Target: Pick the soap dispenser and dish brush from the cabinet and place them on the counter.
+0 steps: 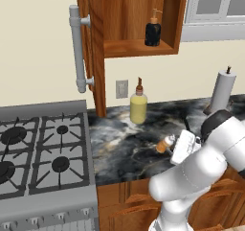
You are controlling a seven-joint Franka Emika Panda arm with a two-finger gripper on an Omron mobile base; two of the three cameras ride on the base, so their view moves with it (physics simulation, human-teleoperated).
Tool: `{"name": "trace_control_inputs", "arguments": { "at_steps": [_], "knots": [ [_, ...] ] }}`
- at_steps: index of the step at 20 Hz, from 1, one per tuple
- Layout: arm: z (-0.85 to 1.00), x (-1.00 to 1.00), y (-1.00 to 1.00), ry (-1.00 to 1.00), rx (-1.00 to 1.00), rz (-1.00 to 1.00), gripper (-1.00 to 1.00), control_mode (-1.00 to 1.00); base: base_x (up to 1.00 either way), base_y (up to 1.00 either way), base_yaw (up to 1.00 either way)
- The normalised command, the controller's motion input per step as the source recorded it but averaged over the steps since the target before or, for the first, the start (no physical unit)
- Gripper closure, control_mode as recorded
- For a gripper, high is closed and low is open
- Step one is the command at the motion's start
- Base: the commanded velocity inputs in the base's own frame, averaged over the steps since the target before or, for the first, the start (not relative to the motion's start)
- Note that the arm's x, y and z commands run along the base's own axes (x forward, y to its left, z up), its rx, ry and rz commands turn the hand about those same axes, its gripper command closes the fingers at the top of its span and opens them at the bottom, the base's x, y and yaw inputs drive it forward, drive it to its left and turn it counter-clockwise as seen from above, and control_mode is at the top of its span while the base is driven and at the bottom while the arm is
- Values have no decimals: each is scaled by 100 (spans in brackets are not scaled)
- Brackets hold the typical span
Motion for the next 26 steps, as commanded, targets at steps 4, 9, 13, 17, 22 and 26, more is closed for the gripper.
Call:
{"name": "trace_control_inputs", "arguments": {
  "at_steps": [4,9,13,17,22,26],
  "knots": [
    [32,16,30,0,0,5,-100,-100,0,0,0],
    [50,47,32,3,0,3,-100,-100,0,0,0],
    [94,22,4,4,0,0,-100,-100,0,0,0],
    [62,1,-1,1,-1,0,-100,-100,0,0,0],
    [23,-11,-2,0,-1,0,-100,-100,0,0,0],
    [49,-32,0,0,0,0,-100,-100,0,0,0]
  ]
}}
